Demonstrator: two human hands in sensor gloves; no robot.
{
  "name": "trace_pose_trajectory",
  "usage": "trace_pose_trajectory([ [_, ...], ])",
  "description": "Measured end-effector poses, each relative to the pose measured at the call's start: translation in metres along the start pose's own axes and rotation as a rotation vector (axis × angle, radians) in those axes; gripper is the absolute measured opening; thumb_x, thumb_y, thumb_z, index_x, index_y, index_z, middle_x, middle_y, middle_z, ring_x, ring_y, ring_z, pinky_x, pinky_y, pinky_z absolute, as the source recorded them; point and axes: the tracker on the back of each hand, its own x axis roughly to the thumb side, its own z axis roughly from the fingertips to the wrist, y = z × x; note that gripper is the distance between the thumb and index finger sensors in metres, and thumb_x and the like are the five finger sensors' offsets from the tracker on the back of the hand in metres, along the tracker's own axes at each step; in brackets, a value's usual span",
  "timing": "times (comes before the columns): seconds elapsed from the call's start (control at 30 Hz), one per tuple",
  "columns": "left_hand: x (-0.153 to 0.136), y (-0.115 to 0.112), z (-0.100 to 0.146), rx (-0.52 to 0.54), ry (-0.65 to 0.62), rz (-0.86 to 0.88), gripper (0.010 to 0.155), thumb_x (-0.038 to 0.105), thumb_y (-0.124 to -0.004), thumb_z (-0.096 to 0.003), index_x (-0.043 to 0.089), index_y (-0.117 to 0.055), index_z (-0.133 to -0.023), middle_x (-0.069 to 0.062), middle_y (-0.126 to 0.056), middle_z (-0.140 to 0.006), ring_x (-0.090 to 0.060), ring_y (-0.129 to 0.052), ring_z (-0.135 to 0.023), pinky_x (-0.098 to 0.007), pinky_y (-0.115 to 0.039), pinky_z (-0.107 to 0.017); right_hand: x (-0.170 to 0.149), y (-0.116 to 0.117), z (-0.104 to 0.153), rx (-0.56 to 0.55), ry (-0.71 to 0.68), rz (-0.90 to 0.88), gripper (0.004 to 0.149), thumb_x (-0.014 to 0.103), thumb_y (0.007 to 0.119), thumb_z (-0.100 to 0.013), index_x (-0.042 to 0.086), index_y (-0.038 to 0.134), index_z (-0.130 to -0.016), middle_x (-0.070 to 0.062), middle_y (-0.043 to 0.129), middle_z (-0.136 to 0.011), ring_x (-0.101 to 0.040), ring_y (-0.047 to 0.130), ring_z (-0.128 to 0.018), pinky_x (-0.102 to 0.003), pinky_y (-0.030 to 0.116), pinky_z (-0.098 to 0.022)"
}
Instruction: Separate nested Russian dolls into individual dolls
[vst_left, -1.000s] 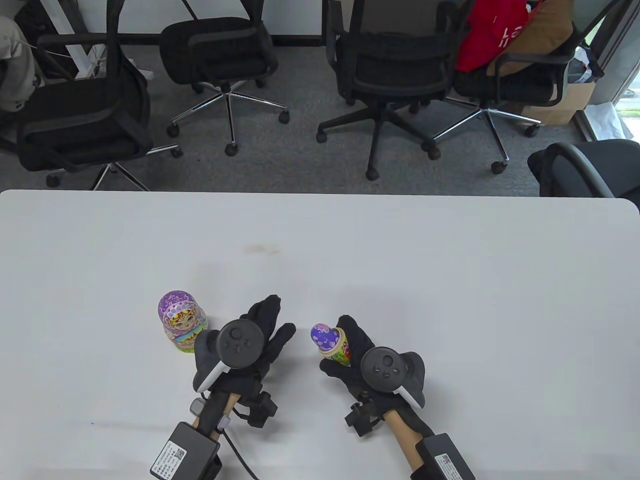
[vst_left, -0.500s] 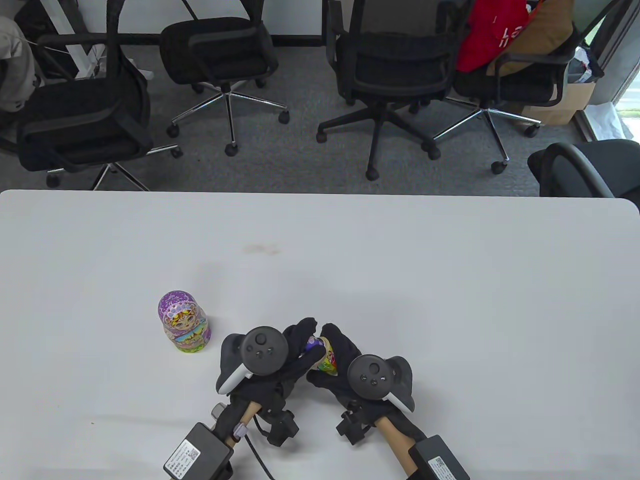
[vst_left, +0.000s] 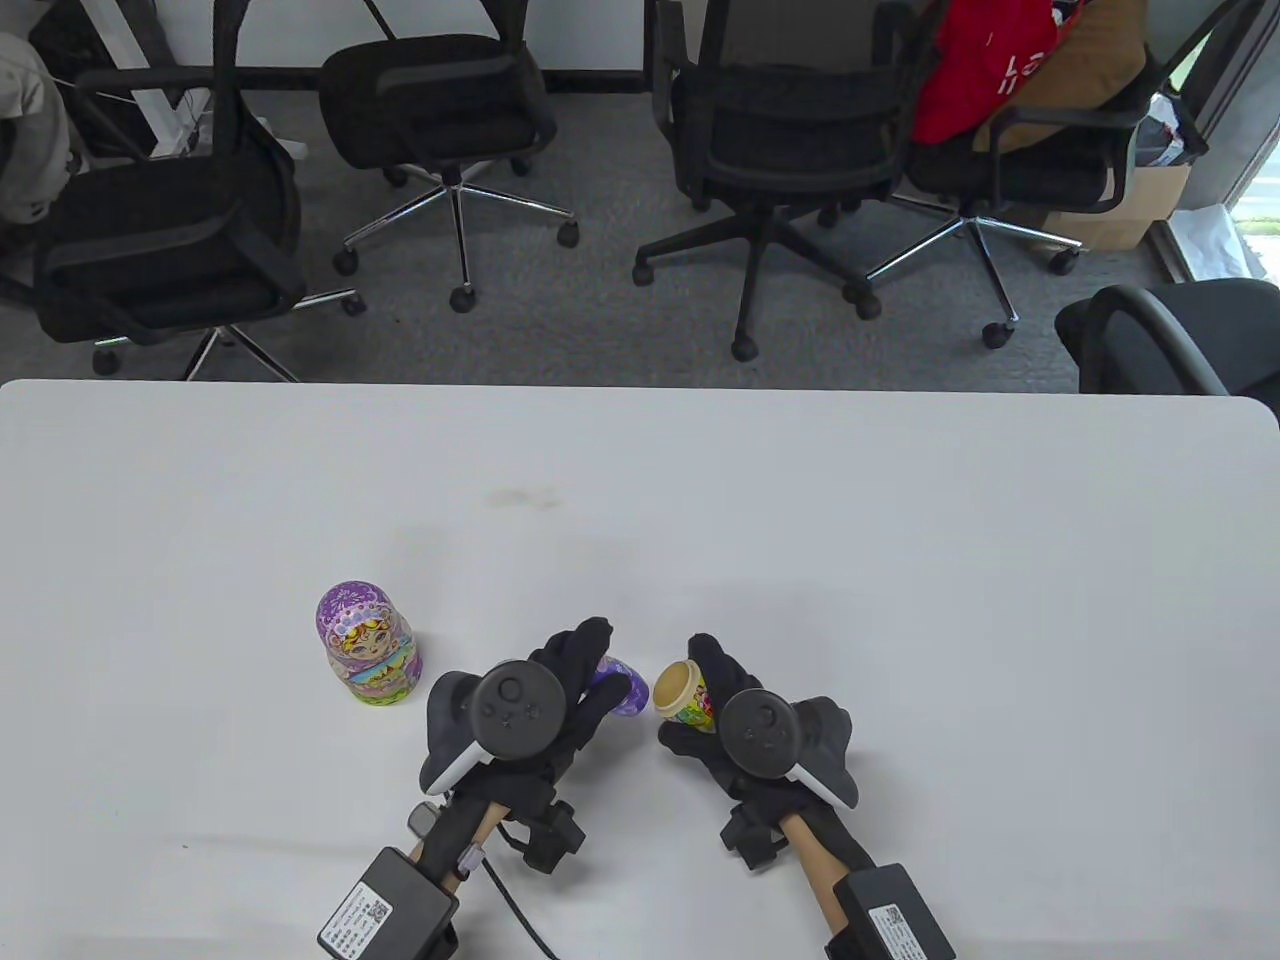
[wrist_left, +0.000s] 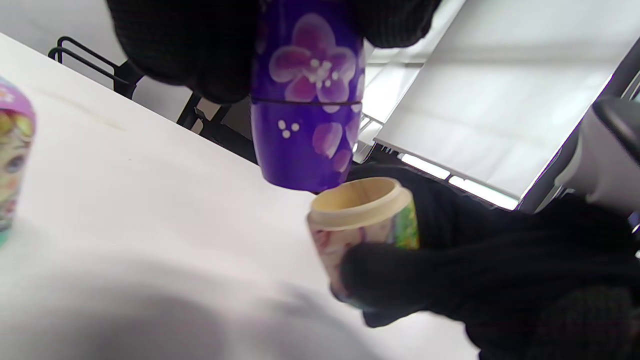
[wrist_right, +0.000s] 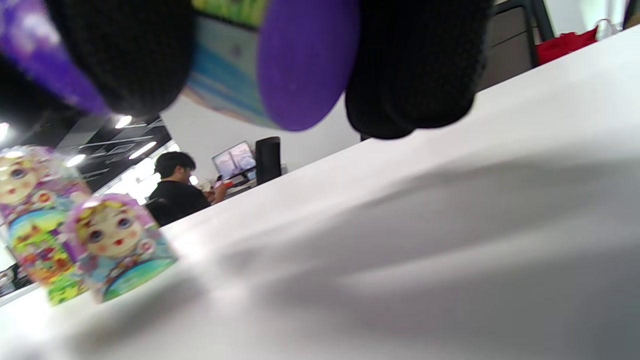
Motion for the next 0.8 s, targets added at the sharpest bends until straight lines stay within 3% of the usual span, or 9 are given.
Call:
trace_pose_trajectory([
  [0.17, 0.005, -0.02, -0.003, -0.103, 0.003, -0.171, 0.064, 0.038, -0.068, -0.0586, 0.004, -0.058, -0.112, -0.023, -0.075, -0.104, -0.038, -0.088, -0.082, -0.043, -0.085, -0.056, -0.015, -0.007, -0.001, -0.038, 0.068, -0.026, 0.092, 0.049, 0.081, -0.042, 0.004, 0.036, -0.109, -0.02, 0.064, -0.103, -0.036, 0.089, -0.067, -0.04, 0.084, -0.049],
  [0.37, 0.008, -0.044, -0.005, -0.192, 0.003, -0.329, 0.064, 0.038, -0.068, -0.0583, 0.005, -0.058, -0.112, -0.022, -0.076, -0.104, -0.037, -0.088, -0.082, -0.043, -0.085, -0.056, -0.022, -0.012, 0.0, -0.07, 0.098, -0.048, 0.092, 0.048, 0.081, -0.042, 0.003, 0.035, -0.109, -0.021, 0.063, -0.103, -0.036, 0.088, -0.068, -0.04, 0.083, -0.05],
  [0.6, 0.006, -0.061, -0.006, -0.255, -0.004, -0.385, 0.064, 0.039, -0.068, -0.0581, 0.005, -0.058, -0.112, -0.021, -0.076, -0.104, -0.037, -0.089, -0.082, -0.042, -0.085, -0.056, -0.024, -0.014, 0.0, -0.084, 0.106, -0.058, 0.092, 0.048, 0.081, -0.042, 0.004, 0.035, -0.109, -0.021, 0.063, -0.103, -0.036, 0.088, -0.069, -0.04, 0.083, -0.051],
  [0.8, 0.004, -0.06, -0.005, -0.252, -0.002, -0.365, 0.065, 0.04, -0.067, -0.0582, 0.006, -0.057, -0.112, -0.021, -0.076, -0.105, -0.037, -0.089, -0.083, -0.042, -0.085, -0.057, -0.025, -0.015, 0.0, -0.087, 0.107, -0.065, 0.092, 0.048, 0.081, -0.042, 0.004, 0.035, -0.109, -0.02, 0.063, -0.103, -0.036, 0.087, -0.069, -0.04, 0.083, -0.051],
])
